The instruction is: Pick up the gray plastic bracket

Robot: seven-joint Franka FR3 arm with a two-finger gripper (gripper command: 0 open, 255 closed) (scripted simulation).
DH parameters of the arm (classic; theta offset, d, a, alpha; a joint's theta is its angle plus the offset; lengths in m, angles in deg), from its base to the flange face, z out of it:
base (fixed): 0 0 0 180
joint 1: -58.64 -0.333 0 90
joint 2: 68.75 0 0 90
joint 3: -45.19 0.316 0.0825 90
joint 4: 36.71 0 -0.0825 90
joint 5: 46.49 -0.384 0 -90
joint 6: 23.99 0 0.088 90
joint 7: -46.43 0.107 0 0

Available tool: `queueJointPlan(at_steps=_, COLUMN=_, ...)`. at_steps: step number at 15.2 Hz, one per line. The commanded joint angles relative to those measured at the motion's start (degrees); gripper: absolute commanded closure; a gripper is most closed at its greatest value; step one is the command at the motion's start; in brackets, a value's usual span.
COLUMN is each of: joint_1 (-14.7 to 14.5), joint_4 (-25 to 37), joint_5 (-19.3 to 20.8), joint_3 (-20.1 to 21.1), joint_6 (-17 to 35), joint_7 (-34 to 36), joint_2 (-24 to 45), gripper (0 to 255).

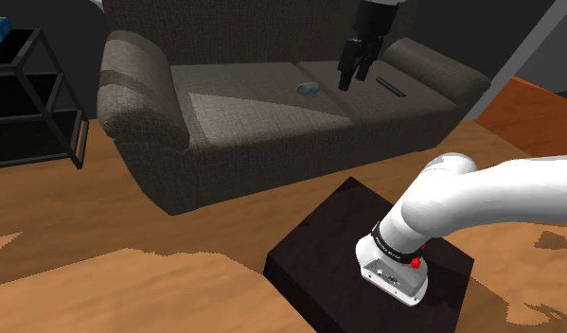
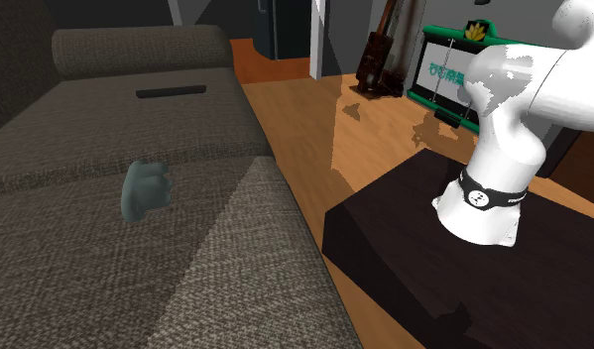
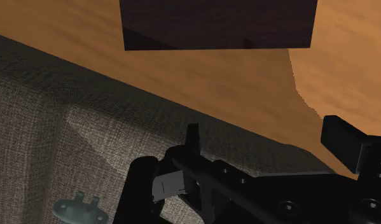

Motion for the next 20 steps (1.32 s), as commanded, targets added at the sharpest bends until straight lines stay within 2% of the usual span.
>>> queueJointPlan(at_steps=1, joint_1=0.0, joint_4=0.0, joint_5=0.0, joint_3=0.0, joint_6=0.0, joint_7=0.0, joint_2=0.0, gripper=0)
queueJointPlan(at_steps=10, joint_1=3.05, joint_4=1.89, joint_5=3.35, joint_3=-6.23, joint_6=12.01, joint_7=-4.46, joint_2=13.2, gripper=0)
queueJointPlan(at_steps=20, joint_1=5.57, joint_4=10.4, joint_5=3.16, joint_3=-12.72, joint_6=22.18, joint_7=-9.67, joint_2=31.11, gripper=0)
